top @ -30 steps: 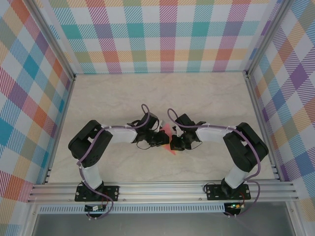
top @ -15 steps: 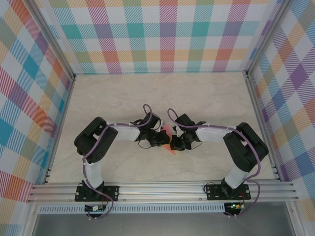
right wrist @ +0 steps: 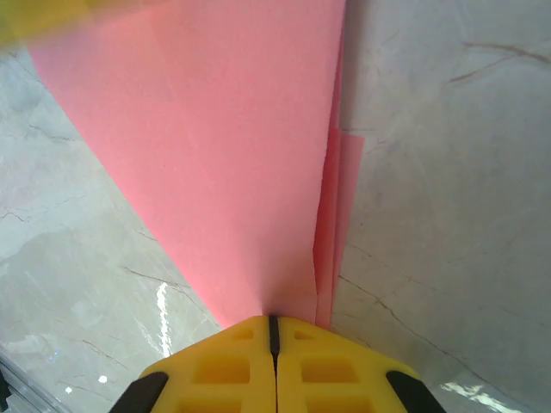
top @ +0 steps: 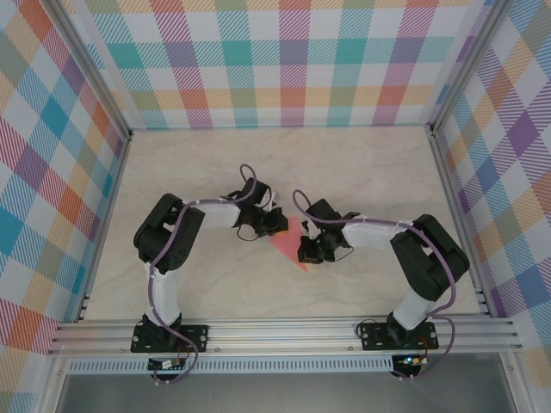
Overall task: Fold a paper plane with a square sheet of paper (fold left side to right side)
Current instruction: Fourth fold the wing at the center of the table.
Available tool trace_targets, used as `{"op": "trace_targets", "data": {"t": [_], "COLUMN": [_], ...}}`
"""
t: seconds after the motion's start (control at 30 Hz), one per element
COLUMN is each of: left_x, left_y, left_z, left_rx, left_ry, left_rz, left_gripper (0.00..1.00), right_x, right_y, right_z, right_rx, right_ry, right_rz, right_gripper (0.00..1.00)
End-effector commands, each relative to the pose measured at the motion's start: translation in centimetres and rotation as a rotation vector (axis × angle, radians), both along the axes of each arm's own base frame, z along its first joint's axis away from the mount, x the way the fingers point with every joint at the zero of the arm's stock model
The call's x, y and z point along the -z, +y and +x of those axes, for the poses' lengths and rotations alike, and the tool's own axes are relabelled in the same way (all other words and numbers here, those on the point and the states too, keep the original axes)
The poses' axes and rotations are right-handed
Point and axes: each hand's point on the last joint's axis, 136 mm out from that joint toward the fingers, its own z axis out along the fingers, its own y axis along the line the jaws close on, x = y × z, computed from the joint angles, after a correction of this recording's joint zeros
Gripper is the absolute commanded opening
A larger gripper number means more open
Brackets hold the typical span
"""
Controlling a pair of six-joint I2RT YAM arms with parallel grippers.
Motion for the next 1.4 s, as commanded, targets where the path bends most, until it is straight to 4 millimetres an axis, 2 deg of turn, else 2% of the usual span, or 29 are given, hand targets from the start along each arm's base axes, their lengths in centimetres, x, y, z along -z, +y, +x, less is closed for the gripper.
{"op": "trace_targets", "data": {"t": [0.0,0.1,0.2,0.37,0.5,0.57,0.63,0.7,0.8,0.97,1.07,1.2,1.37], "left_x": [1.1,0.9,-0.5,-4.8,-8.8,-10.0,-10.4,-10.0,-8.6,-5.9,-4.9,-3.8,-2.1], "left_y": [1.4,1.5,1.7,2.3,3.7,4.6,5.1,5.2,4.5,2.2,1.2,0.0,-0.5], "left_z": [1.3,1.9,2.3,3.1,3.2,2.8,1.9,1.0,-0.5,-2.1,-2.1,-2.0,-1.9], "left_rx": [0.000,0.001,0.007,0.004,-0.024,-0.055,-0.078,-0.102,-0.113,-0.067,-0.060,-0.046,-0.056], "left_ry": [-0.016,-0.017,-0.042,-0.107,-0.179,-0.204,-0.206,-0.182,-0.131,-0.072,-0.058,-0.039,-0.005], "left_rz": [0.046,0.029,0.018,-0.016,-0.039,-0.035,-0.048,-0.076,-0.126,-0.137,-0.142,-0.136,-0.108], "left_gripper": [0.08,0.08,0.09,0.17,0.27,0.33,0.38,0.41,0.43,0.43,0.42,0.42,0.43], "right_x": [4.6,4.6,4.2,2.4,-1.5,-3.6,-5.5,-7.0,-8.6,-10.9,-11.7,-12.4,-13.8], "right_y": [-6.4,-6.2,-5.8,-3.5,-0.1,0.5,0.3,-0.5,-2.4,-4.8,-5.6,-6.9,-8.2], "right_z": [-5.3,-5.2,-4.9,-3.1,-0.4,1.0,2.1,2.7,2.8,1.6,0.7,-0.2,-0.8], "right_rx": [-0.001,-0.002,-0.005,-0.015,-0.040,-0.039,-0.027,-0.015,0.013,0.076,0.101,0.125,0.155], "right_ry": [0.184,0.184,0.172,0.101,-0.013,-0.088,-0.168,-0.237,-0.318,-0.413,-0.441,-0.463,-0.509], "right_rz": [-0.303,-0.295,-0.274,-0.167,-0.008,0.025,0.017,-0.003,-0.059,-0.048,-0.018,-0.019,-0.020], "right_gripper": [0.06,0.06,0.06,0.09,0.14,0.20,0.29,0.39,0.46,0.63,0.68,0.69,0.71]}}
